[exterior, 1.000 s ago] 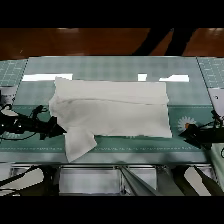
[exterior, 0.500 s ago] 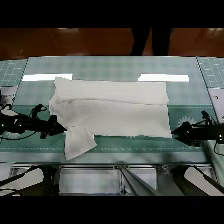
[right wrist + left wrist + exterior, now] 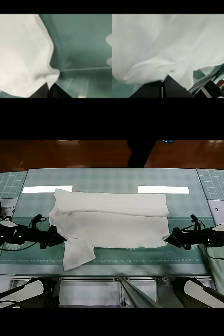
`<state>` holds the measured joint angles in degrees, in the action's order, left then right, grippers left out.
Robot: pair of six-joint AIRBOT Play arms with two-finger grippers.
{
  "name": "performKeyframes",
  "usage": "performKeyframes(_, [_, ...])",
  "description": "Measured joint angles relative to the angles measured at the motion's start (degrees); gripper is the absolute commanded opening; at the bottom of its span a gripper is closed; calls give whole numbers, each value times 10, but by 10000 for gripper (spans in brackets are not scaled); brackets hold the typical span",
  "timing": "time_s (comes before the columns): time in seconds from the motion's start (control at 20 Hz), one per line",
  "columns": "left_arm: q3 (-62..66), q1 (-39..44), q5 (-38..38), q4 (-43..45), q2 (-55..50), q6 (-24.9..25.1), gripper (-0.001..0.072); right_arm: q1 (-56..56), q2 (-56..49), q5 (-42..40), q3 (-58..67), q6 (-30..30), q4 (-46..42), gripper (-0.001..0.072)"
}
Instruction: Fold the shirts.
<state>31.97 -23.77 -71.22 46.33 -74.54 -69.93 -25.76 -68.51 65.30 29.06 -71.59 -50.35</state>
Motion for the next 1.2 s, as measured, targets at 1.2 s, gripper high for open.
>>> performKeyframes(1.2, [504, 90, 13, -54, -292, -79, 16, 74, -210, -50, 360, -18, 31, 23])
